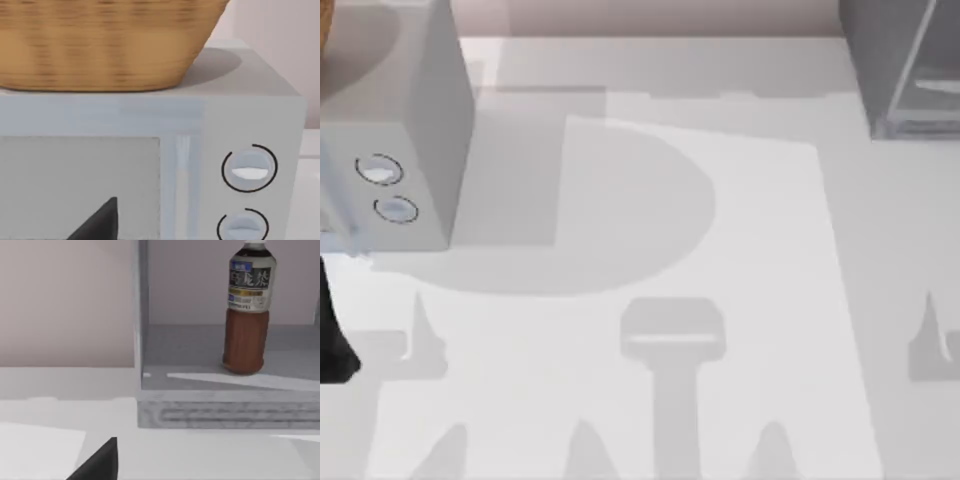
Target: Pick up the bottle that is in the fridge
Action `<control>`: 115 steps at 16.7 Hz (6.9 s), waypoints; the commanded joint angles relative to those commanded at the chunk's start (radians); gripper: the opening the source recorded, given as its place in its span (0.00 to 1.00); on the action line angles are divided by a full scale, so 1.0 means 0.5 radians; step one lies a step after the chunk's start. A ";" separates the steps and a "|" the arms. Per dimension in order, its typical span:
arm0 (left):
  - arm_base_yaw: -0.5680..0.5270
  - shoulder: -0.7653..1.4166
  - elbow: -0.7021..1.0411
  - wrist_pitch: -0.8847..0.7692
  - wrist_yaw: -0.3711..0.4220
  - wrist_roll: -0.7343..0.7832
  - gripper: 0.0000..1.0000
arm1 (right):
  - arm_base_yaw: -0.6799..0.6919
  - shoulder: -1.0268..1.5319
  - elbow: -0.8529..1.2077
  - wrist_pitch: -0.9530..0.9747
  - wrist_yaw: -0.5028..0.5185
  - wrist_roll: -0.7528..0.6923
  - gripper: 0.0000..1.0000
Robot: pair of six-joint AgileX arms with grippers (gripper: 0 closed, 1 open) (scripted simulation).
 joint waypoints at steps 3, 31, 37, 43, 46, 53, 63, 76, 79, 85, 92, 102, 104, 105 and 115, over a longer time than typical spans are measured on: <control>0.000 0.000 0.000 0.000 0.000 0.000 1.00 | -0.007 0.020 0.003 0.021 -0.009 0.001 1.00; 0.000 0.000 0.000 0.000 0.000 0.000 1.00 | -1.067 3.587 0.368 3.236 -1.028 0.036 1.00; 0.000 0.000 0.000 0.000 0.000 0.000 1.00 | -1.028 3.629 0.435 3.187 -0.992 0.036 1.00; 0.000 0.000 0.000 0.000 0.000 0.000 1.00 | -0.784 3.936 1.145 2.800 -0.734 0.034 1.00; 0.000 0.000 0.000 0.000 0.000 0.000 1.00 | -0.621 4.101 1.641 2.527 -0.562 0.033 1.00; 0.000 0.000 0.000 0.000 0.000 0.000 1.00 | -0.406 4.267 2.114 2.156 -0.338 0.031 1.00; 0.000 0.000 0.000 0.000 0.000 0.000 1.00 | -0.382 4.492 2.528 1.979 -0.310 0.030 1.00; 0.000 0.000 0.000 0.000 0.000 0.000 1.00 | -0.362 4.593 2.722 1.872 -0.289 0.028 0.55; 0.000 0.000 0.000 0.000 0.000 0.000 1.00 | -0.362 4.593 2.722 1.872 -0.289 0.028 0.32; 0.000 0.000 0.000 0.000 0.000 0.000 1.00 | -0.362 4.593 2.722 1.872 -0.289 0.028 0.00; 0.000 0.000 0.000 0.000 0.000 0.000 1.00 | -0.369 4.589 2.720 1.872 -0.290 0.031 0.00; 0.000 0.000 0.000 0.000 0.000 0.000 1.00 | -0.369 4.369 2.811 1.562 -0.293 0.033 0.00; 0.000 0.000 0.000 0.000 0.000 0.000 1.00 | -0.369 4.378 2.804 1.567 -0.294 0.036 0.00; 0.000 0.000 0.000 0.000 0.000 0.000 1.00 | -0.369 4.374 2.799 1.569 -0.295 0.036 0.00; 0.000 0.000 0.000 0.000 0.000 0.000 1.00 | -0.438 3.868 1.978 1.857 -0.369 0.039 0.00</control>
